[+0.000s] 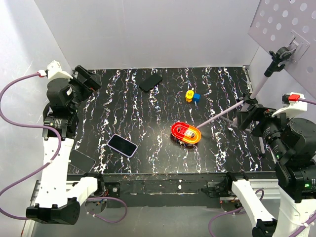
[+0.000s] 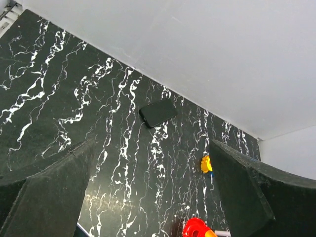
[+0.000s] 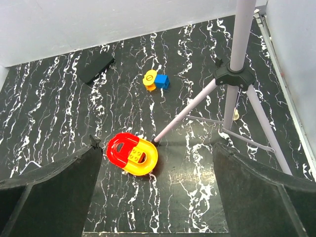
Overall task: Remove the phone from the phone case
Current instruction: Pick up the phone at the center of the board.
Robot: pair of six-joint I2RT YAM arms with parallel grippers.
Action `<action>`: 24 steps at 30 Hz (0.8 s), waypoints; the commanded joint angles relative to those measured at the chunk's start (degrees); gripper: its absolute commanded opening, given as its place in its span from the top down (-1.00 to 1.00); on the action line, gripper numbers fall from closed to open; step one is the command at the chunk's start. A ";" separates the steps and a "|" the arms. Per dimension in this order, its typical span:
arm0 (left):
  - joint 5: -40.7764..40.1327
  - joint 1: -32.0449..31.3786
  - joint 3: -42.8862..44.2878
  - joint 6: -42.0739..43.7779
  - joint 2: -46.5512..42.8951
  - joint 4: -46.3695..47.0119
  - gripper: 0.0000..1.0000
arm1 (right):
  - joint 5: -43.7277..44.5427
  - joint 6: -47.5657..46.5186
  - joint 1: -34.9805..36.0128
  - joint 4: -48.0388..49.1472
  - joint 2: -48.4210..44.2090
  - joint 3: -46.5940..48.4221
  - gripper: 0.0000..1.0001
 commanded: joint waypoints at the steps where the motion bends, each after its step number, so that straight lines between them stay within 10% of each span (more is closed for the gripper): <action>1: -0.45 0.24 0.00 1.06 -1.12 -3.16 -0.97 | -0.15 1.43 -0.27 0.30 -0.03 0.29 -0.97; 13: 10.61 1.21 -5.63 -8.60 -1.22 -5.97 -0.96 | -0.41 4.85 -0.27 -3.21 4.53 -1.21 -0.97; 24: 5.79 -3.71 -13.08 -25.11 9.34 -30.32 -0.96 | 5.13 9.69 -0.27 -6.99 8.22 -0.25 -0.97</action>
